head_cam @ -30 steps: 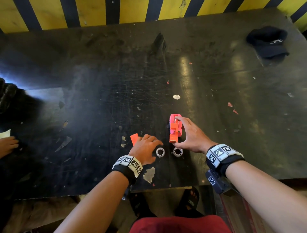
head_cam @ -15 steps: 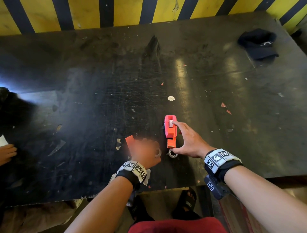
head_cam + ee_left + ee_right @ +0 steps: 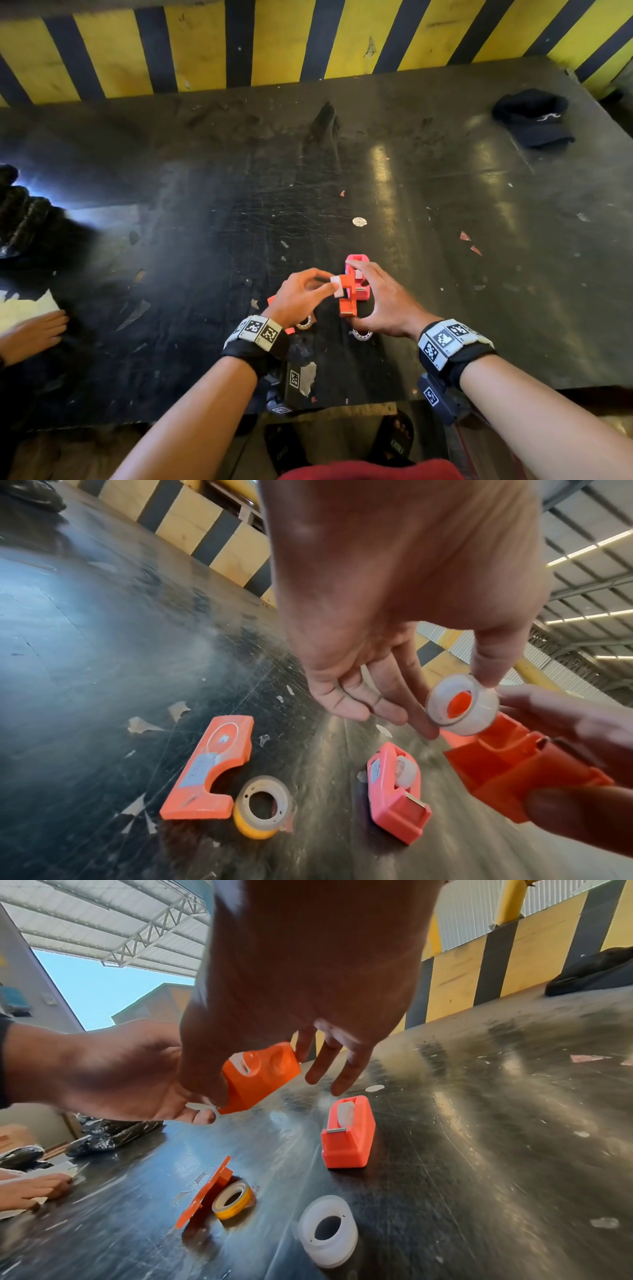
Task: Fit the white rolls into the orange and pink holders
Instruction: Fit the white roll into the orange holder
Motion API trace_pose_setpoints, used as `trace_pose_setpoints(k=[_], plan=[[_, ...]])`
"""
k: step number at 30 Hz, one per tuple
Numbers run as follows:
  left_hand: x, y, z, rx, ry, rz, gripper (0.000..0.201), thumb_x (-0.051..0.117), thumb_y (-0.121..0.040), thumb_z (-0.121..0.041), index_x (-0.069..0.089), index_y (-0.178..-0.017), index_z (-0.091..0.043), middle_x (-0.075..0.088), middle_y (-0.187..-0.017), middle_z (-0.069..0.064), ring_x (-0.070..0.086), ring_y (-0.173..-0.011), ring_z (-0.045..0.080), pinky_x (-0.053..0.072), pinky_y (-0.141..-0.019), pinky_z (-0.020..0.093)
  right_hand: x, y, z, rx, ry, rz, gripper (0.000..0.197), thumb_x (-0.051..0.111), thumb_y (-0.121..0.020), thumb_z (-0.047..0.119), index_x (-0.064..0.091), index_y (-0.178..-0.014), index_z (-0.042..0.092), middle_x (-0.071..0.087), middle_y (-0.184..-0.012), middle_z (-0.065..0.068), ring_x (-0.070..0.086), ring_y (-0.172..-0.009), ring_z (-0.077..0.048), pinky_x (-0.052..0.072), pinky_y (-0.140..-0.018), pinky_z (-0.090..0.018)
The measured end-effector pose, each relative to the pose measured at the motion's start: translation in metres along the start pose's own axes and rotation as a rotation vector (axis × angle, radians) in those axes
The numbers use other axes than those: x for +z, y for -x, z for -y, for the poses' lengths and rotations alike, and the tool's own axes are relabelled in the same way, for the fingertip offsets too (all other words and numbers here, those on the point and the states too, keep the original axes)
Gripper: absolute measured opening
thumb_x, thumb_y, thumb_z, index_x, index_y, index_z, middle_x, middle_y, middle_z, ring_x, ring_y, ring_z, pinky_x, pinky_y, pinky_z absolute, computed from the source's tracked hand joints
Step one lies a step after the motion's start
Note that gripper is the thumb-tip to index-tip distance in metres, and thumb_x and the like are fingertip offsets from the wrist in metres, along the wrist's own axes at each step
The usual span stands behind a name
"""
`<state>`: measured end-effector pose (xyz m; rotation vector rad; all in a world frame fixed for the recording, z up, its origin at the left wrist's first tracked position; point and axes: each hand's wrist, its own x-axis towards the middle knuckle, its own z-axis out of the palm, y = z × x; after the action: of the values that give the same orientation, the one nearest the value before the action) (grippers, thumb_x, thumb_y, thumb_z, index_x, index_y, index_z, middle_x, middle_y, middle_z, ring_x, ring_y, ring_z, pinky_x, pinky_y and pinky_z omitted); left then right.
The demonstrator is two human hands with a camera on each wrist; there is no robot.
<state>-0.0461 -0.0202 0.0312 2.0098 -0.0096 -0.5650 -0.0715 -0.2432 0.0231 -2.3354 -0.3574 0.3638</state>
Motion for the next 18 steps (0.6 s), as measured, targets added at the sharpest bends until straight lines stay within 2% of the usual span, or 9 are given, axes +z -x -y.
trace_pose_setpoints(k=[2, 6, 9, 11, 14, 16, 18], plan=[[-0.002, 0.002, -0.003, 0.004, 0.006, -0.014, 0.028, 0.068, -0.094, -0.038, 0.07, -0.119, -0.026, 0.076, -0.109, -0.009, 0.071, -0.104, 0.007, 0.054, -0.101, 0.038, -0.001, 0.0, 0.001, -0.013, 0.003, 0.004, 0.108, 0.086, -0.068, 0.048, 0.028, -0.158, 0.032, 0.04, -0.158, 0.005, 0.047, -0.14, -0.021, 0.045, -0.112, -0.042], [-0.005, 0.005, -0.007, 0.001, -0.019, -0.016, 0.031, 0.063, -0.097, -0.038, 0.07, -0.123, -0.023, 0.074, -0.106, -0.008, 0.07, -0.1, 0.008, 0.055, -0.098, 0.036, -0.001, 0.001, 0.005, -0.05, 0.007, 0.001, 0.108, 0.088, -0.072, 0.045, 0.028, -0.16, 0.029, 0.038, -0.16, 0.005, 0.046, -0.141, -0.018, 0.042, -0.11, -0.032], [-0.009, 0.009, -0.011, -0.001, -0.001, 0.007, 0.029, 0.061, -0.1, -0.035, 0.071, -0.124, -0.021, 0.075, -0.107, -0.005, 0.071, -0.102, 0.013, 0.054, -0.089, 0.028, -0.001, 0.002, 0.006, -0.057, 0.004, 0.012, 0.108, 0.088, -0.073, 0.042, 0.028, -0.161, 0.029, 0.038, -0.16, 0.005, 0.044, -0.143, -0.018, 0.041, -0.111, -0.031], [-0.01, 0.01, -0.012, -0.005, 0.005, 0.019, 0.029, 0.059, -0.101, -0.033, 0.071, -0.125, -0.019, 0.075, -0.109, -0.002, 0.07, -0.104, 0.016, 0.054, -0.086, 0.027, -0.001, 0.002, 0.007, -0.065, 0.004, 0.022, 0.108, 0.088, -0.073, 0.041, 0.028, -0.161, 0.028, 0.039, -0.161, 0.003, 0.044, -0.143, -0.016, 0.037, -0.108, -0.025], [-0.011, 0.012, -0.012, -0.024, 0.004, 0.027, 0.031, 0.058, -0.102, -0.033, 0.072, -0.125, -0.019, 0.075, -0.111, 0.002, 0.07, -0.104, 0.018, 0.054, -0.089, 0.031, 0.001, 0.002, 0.006, -0.076, 0.002, 0.014, 0.107, 0.089, -0.073, 0.039, 0.031, -0.161, 0.025, 0.041, -0.158, 0.004, 0.044, -0.141, -0.012, 0.033, -0.104, -0.013], [-0.011, 0.012, -0.012, -0.039, 0.027, 0.037, 0.03, 0.059, -0.101, -0.033, 0.073, -0.124, -0.019, 0.075, -0.106, -0.002, 0.071, -0.1, 0.015, 0.053, -0.083, 0.024, 0.002, 0.001, 0.006, -0.076, -0.014, 0.013, 0.107, 0.09, -0.073, 0.04, 0.032, -0.161, 0.025, 0.043, -0.158, 0.004, 0.044, -0.142, -0.011, 0.029, -0.098, 0.001], [-0.01, 0.012, -0.013, -0.047, 0.028, 0.063, 0.027, 0.06, -0.1, -0.034, 0.075, -0.117, -0.019, 0.075, -0.099, -0.007, 0.071, -0.094, 0.01, 0.052, -0.078, 0.019, 0.003, 0.001, 0.009, -0.083, -0.028, 0.034, 0.106, 0.09, -0.073, 0.042, 0.033, -0.161, 0.024, 0.043, -0.159, 0.005, 0.041, -0.144, -0.011, 0.029, -0.098, 0.003]])
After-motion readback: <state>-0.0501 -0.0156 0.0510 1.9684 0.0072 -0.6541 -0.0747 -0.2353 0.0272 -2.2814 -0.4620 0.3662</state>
